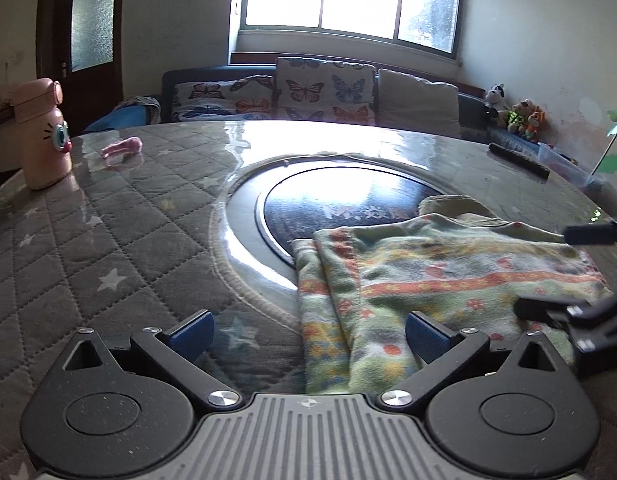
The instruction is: Fold clothes
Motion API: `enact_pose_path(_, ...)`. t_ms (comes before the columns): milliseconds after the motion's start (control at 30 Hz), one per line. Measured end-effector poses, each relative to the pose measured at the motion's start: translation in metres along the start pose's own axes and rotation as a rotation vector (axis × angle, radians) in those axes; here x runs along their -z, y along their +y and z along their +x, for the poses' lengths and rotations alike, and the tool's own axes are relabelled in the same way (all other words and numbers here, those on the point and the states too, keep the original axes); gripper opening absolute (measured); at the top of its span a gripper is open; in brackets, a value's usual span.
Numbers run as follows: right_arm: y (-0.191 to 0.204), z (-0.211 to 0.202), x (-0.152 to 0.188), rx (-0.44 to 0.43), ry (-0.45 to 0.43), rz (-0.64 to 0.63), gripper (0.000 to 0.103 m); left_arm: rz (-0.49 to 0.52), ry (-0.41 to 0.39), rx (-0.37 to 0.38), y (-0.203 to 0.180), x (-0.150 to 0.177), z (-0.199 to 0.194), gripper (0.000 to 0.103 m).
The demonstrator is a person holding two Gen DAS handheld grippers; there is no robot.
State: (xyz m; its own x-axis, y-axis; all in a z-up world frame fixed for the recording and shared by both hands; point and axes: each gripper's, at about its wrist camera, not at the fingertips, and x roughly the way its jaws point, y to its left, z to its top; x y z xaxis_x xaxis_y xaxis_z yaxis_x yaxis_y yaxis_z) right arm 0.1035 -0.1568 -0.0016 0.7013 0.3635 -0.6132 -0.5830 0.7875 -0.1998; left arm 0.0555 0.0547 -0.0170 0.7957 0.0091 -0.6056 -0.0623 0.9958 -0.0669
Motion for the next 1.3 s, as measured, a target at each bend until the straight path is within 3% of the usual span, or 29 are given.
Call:
enact_pose_path(167,0.010,-0.019,0.023,-0.014,-0.001,-0.003,0.103,-0.013,0.017,-0.034,0.003,0.001,-0.002,0.103)
enact_pose_path(333,0.001,-0.040,0.033,-0.006,-0.037,0.075,0.103,-0.029,0.027,-0.058,0.005,0.001,-0.004,0.103)
enact_pose_path(500,-0.014,-0.048,0.050,0.041,-0.011,0.141,0.103,-0.031,0.032,-0.071,0.004,0.002,-0.005,0.103)
enact_pose_path(933,-0.069,-0.068,0.091,0.276,0.044,0.307,0.103,-0.025,0.034,-0.084,0.002,0.004,-0.005,0.103)
enact_pose_path(1300,-0.090,-0.071,0.104,0.310,0.049,0.398,0.103,-0.027,0.034,-0.082,0.003,0.003,-0.006,0.103)
